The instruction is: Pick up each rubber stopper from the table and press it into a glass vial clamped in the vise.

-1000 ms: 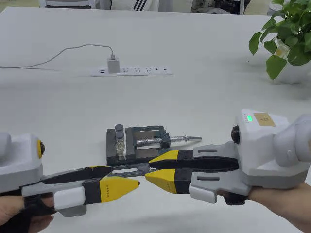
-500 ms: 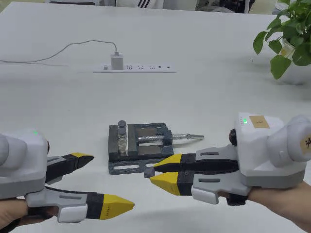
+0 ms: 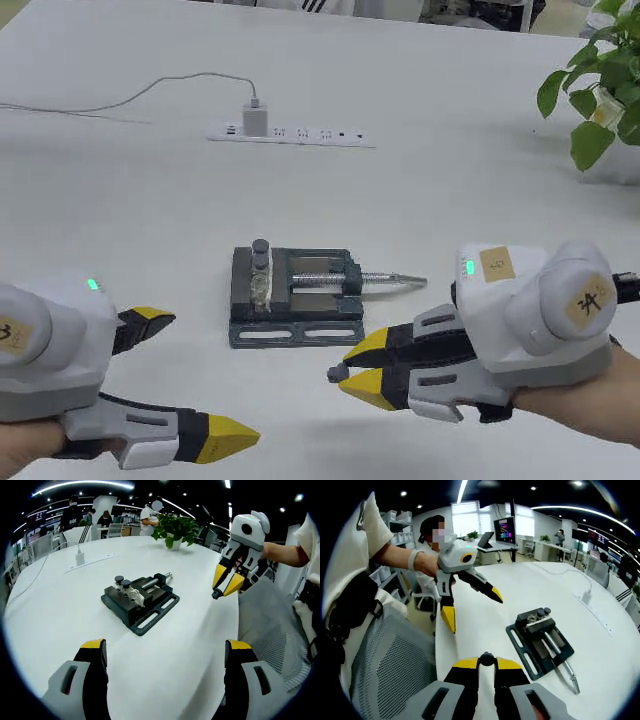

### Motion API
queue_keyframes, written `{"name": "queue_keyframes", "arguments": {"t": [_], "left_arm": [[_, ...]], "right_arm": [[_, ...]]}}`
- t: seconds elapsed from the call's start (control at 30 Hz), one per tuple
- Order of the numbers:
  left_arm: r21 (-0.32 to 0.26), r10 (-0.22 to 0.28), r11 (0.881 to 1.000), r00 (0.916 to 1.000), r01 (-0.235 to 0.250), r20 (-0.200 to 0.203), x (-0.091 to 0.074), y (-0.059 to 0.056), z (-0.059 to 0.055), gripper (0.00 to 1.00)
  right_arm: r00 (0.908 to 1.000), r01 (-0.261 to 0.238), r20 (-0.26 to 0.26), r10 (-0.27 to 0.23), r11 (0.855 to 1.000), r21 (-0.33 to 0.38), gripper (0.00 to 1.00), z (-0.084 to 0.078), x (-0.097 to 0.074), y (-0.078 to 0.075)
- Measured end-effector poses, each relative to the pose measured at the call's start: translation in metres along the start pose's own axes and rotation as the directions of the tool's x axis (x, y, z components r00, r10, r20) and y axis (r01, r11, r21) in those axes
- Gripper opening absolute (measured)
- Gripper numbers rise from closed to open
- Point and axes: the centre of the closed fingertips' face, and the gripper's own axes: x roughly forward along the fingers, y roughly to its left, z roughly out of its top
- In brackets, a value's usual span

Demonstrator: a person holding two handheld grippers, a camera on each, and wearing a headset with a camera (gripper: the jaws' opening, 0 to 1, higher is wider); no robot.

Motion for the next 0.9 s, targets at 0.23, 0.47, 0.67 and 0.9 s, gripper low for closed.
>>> {"name": "queue_keyframes", "arguments": {"t": [0.23, 0.47, 0.67, 0.9], "left_arm": [[0.036, 0.044, 0.998, 0.9990, -0.044, -0.003, -0.006, 0.004, -0.005, 0.98], [0.033, 0.072, 0.997, 0.9973, -0.073, 0.013, -0.011, 0.005, -0.006, 0.97], [0.060, 0.094, 0.994, 0.9955, -0.095, 0.013, -0.014, 0.007, -0.007, 0.97], [0.076, 0.113, 0.990, 0.9931, -0.115, 0.029, -0.015, 0.010, -0.003, 0.98]], "right_arm": [[0.9902, -0.057, -0.132, 0.046, 0.995, -0.087, 0.06, -0.011, 0.005, -0.004], [0.9692, -0.129, -0.228, 0.095, 0.981, -0.142, 0.05, -0.009, 0.008, -0.011], [0.9507, -0.171, -0.289, 0.112, 0.967, -0.189, 0.05, -0.005, 0.010, -0.023], [0.9274, -0.224, -0.349, 0.134, 0.947, -0.231, 0.05, 0.002, 0.013, -0.036]]}}
